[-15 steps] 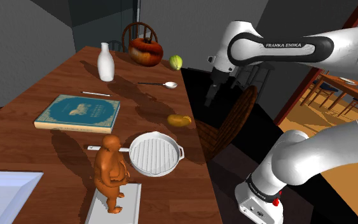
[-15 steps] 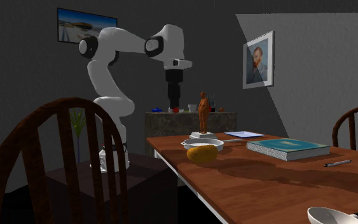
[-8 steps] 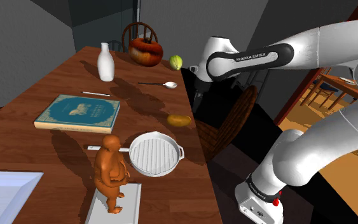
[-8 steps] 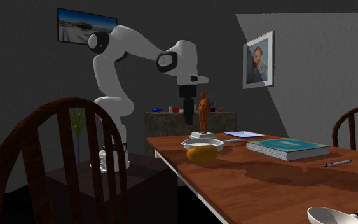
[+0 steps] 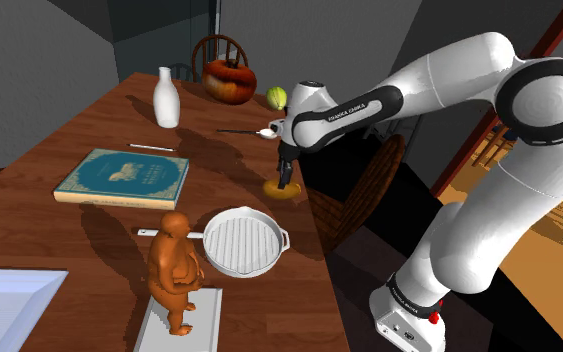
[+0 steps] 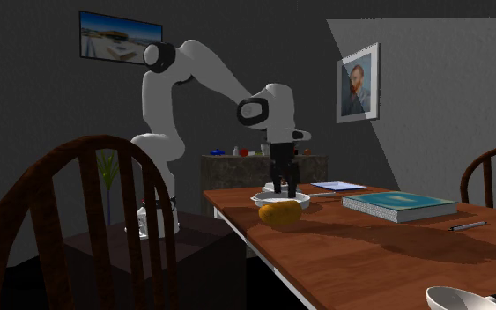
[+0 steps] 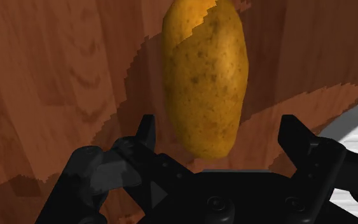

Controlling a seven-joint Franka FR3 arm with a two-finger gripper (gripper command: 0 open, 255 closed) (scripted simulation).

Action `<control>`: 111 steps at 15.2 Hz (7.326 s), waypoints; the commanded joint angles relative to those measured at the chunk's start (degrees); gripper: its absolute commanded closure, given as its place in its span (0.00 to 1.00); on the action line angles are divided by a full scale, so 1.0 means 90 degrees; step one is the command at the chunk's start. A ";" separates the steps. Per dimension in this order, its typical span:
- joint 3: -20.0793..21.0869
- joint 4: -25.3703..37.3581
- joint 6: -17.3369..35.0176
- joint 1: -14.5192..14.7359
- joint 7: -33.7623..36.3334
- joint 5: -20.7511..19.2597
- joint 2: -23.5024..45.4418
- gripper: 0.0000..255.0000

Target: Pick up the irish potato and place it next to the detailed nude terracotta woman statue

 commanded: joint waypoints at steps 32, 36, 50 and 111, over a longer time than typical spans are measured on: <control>0.0022 0.0162 0.0308 0.0029 -0.0187 0.0029 0.0423 1.00; 0.0022 0.0279 -0.0040 0.0030 -0.0163 -0.0006 0.0190 1.00; 0.0040 0.0861 -0.1258 0.0031 -0.0114 -0.0080 -0.0449 1.00; 0.0559 0.4715 -0.5962 0.0370 0.0637 -0.0070 -0.1285 1.00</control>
